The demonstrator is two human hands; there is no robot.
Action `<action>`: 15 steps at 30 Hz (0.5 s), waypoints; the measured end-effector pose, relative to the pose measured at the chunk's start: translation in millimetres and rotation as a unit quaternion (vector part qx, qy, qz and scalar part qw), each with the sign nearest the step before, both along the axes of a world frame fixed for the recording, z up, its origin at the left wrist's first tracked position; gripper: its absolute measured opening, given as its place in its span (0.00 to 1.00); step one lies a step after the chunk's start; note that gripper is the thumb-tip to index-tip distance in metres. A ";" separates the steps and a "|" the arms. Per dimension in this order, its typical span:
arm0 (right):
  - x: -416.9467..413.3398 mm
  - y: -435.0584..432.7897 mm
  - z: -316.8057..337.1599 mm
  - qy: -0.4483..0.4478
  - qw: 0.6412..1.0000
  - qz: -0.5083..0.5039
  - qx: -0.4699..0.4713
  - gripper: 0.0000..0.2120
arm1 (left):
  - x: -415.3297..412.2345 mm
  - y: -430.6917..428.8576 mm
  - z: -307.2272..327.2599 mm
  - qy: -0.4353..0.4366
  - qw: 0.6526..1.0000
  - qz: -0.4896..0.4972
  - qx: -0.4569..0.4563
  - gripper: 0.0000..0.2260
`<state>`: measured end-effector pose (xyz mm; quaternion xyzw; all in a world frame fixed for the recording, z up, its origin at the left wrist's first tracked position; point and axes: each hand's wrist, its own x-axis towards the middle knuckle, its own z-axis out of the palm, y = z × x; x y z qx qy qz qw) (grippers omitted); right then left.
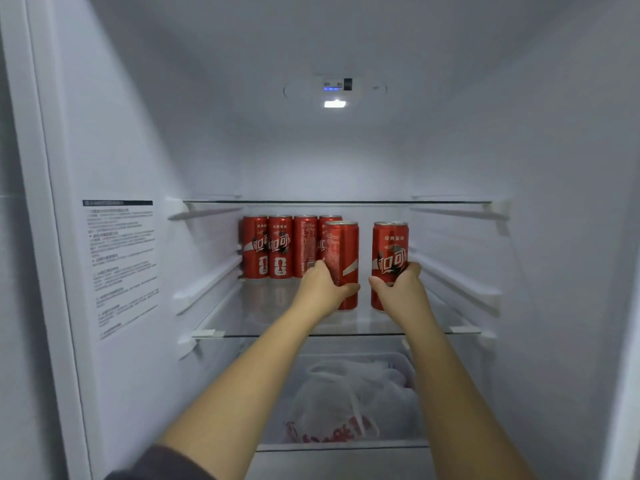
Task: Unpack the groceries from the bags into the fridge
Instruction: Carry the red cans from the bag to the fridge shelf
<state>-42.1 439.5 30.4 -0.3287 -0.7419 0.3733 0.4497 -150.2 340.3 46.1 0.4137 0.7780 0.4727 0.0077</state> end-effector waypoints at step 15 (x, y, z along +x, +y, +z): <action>-48.9 80.1 41.2 -0.294 0.955 -0.036 0.012 0.27 | -43.4 94.0 25.4 0.169 0.938 0.128 -0.274 0.28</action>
